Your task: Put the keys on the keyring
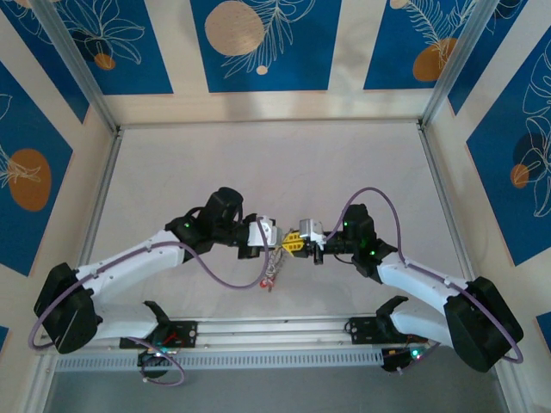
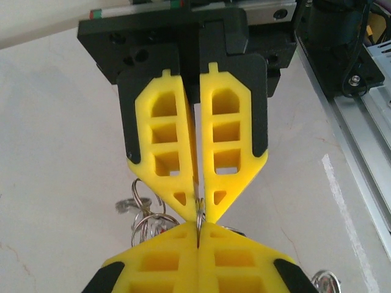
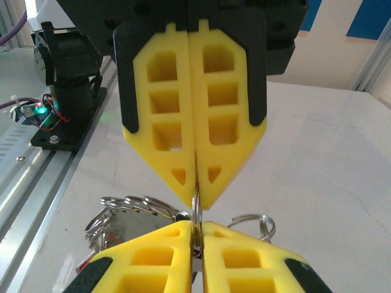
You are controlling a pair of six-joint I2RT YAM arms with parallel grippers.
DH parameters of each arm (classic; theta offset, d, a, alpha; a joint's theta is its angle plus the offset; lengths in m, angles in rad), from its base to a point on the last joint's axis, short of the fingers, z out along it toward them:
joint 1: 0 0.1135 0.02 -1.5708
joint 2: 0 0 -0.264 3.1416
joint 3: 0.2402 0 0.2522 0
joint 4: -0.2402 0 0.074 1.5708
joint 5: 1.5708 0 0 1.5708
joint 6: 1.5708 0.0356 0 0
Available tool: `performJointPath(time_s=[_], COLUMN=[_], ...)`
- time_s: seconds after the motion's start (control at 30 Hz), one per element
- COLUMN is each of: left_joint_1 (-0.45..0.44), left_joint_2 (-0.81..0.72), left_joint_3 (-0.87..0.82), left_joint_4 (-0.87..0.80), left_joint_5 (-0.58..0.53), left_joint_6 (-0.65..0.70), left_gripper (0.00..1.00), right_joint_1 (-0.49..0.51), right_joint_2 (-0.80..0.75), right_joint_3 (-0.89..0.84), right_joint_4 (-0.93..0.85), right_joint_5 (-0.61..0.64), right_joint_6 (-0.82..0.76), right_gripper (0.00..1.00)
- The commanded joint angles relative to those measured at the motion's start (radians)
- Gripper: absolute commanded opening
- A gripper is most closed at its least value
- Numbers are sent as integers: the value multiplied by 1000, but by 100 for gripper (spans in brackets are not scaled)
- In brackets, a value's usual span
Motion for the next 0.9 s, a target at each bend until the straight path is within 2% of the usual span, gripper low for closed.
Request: performJointPath(time_s=[0.0,0.1,0.23,0.33,0.4,0.5,0.73,0.83,0.87], left_joint_1=[11,12,14,15,14,16,18,17,17], left_joint_2=[6,5,9,12,10,11,12,12,14], left_joint_3=[17,15,11,13,15,17,25,25,27], left_joint_4=[27,25,11,1,3,12,-3,-2,-2], left_joint_5=[2,-21,-104,-123,-104,-86,-80,-78,-79], left_joint_6=[-8,-6,-3,3,2,-7,-6,-9,-12], left_gripper=[0,0,0,0,0,0,0,0,0], right_joint_1=[7,5,4,2,2,2,10,23,25], right_joint_2=[-25,-31,-55,-66,-64,-64,-94,-87,-85], right_joint_3=[13,14,3,4,6,-5,-74,-91,-96], right_joint_4=[14,-6,-14,-24,-34,-35,12,34,46], right_joint_5=[-6,12,31,43,51,80,126,188,207], right_joint_6=[-23,-34,-40,-46,-46,-38,23,86,105], right_gripper=[6,0,0,0,8,28,35,47,48])
